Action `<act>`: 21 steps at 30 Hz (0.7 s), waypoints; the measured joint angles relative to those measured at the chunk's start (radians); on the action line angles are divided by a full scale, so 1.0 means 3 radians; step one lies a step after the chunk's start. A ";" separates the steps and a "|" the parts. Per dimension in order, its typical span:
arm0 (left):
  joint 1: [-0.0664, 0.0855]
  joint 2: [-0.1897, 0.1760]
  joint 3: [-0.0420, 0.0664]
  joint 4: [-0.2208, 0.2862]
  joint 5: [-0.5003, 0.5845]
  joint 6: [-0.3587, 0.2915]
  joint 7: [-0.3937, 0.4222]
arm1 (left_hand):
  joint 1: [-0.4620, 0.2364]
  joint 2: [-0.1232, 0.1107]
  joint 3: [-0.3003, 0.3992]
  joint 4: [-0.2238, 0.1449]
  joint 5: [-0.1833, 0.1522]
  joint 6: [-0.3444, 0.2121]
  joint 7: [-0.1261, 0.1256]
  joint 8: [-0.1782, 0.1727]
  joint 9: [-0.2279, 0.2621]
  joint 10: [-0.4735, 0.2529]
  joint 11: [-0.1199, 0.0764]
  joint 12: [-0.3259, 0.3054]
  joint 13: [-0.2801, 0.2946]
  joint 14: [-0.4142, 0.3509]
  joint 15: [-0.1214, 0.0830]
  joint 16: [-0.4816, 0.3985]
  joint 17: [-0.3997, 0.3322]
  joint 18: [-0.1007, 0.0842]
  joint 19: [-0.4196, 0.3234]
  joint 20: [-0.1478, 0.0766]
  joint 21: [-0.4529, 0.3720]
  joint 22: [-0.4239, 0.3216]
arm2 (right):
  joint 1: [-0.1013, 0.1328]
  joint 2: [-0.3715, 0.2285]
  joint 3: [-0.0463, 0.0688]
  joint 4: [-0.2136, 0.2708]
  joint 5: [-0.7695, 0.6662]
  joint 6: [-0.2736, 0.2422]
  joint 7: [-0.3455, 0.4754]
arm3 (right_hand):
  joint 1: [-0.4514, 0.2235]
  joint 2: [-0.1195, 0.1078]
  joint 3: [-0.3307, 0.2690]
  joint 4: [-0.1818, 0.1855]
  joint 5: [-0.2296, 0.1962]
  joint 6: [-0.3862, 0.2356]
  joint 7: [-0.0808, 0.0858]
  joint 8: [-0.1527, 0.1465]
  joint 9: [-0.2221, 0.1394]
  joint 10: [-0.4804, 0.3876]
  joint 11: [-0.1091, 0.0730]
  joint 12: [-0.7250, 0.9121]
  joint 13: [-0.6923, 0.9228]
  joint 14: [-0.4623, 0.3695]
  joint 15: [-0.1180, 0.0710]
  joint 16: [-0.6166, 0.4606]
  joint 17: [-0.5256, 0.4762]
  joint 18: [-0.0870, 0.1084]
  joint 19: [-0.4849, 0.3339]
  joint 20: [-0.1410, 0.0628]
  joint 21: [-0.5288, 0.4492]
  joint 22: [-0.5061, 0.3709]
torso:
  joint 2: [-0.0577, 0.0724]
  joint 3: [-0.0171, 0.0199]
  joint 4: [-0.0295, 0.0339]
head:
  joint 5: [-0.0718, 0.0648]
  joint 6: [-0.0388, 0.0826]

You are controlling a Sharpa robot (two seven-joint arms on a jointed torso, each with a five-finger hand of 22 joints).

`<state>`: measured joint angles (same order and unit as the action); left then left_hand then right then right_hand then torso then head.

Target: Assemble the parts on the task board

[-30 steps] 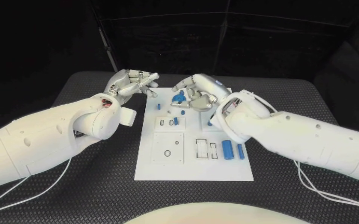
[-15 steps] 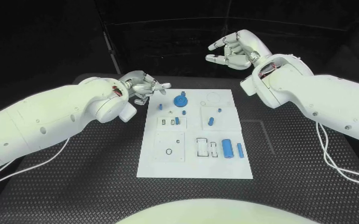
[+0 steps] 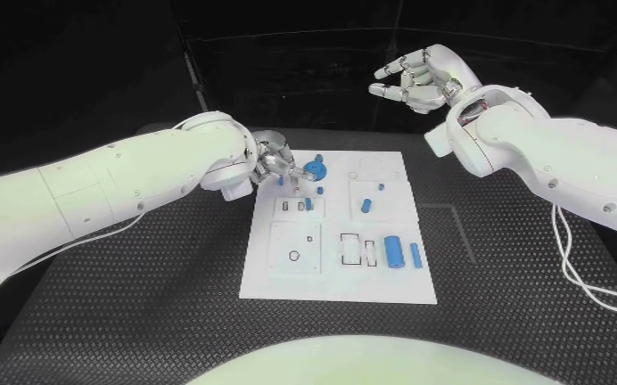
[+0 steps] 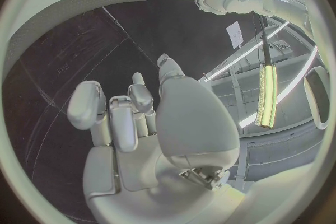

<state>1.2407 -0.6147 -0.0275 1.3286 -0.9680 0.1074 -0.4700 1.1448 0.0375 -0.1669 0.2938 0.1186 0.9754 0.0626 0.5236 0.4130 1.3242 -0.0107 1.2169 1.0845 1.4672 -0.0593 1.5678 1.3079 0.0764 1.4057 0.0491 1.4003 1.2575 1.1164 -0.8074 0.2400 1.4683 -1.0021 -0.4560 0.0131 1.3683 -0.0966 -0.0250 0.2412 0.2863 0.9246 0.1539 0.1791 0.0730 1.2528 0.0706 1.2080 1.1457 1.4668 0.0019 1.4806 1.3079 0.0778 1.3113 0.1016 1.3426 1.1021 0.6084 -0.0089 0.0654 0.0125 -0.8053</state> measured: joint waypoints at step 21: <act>0.0041 0.0429 -0.0032 -0.0481 -0.0218 0.0507 -0.0161 | -0.0145 -0.0038 -0.0165 -0.0001 -0.0218 -0.0131 0.0059 -0.0017 0.0096 -0.0037 0.0060 0.0023 0.0036 0.0000 0.0001 0.0000 -0.0001 0.0001 -0.0014 0.0011 0.0028 0.0018 | 0.0000 0.0106 0.0000 -0.0055 -0.0019 0.0249 -0.0145 | 0.0005 0.0021 -0.0087 0.0043 0.0113 0.0000 0.0000 0.0000 -0.0003 -0.0015 -0.0009 -0.0029 -0.0038 0.0000 0.0000 -0.0040 -0.0001 0.0053 -0.0042 0.0007 -0.0051 -0.0080 | 0.0010 0.0004 -0.0003 | -0.0005 -0.0071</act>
<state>1.2529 -0.4859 -0.0371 1.1844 -1.0335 0.2596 -0.5182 1.1012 0.0262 -0.2163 0.2935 0.0533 0.9361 0.0803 0.5184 0.4418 1.3132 0.0074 1.2238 1.0952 1.4671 -0.0591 1.5678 1.3078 0.0766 1.4015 0.0523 1.4088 1.2628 1.1165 -0.7757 0.2399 1.4519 -1.0079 -0.3814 -0.0305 1.3698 -0.0902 -0.0512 0.2542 0.3201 0.9245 0.1540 0.1790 0.0720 1.2485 0.0678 1.1993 1.1344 1.4668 0.0019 1.4685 1.3077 0.0936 1.2986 0.1036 1.3273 1.0782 0.6113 -0.0079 0.0646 0.0109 -0.8266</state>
